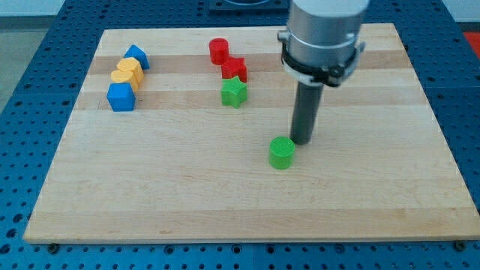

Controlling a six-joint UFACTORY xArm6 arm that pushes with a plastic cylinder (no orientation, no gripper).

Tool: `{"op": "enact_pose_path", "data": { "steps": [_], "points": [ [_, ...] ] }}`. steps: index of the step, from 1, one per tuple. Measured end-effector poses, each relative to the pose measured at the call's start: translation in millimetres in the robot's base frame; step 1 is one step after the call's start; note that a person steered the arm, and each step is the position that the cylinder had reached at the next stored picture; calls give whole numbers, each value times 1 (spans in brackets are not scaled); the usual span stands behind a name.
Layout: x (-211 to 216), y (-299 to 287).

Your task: Move the green circle towards the bottom

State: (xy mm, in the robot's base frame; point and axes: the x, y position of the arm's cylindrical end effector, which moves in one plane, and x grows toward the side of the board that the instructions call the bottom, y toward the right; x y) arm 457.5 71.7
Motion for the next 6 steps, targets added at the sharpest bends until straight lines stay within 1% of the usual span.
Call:
{"op": "enact_pose_path", "data": {
  "steps": [1,2,3,4,5,6],
  "points": [
    [0,-22],
    [37,-50],
    [48,-46],
    [77,-59],
    [91,-57],
    [87,12]
  ]
}}
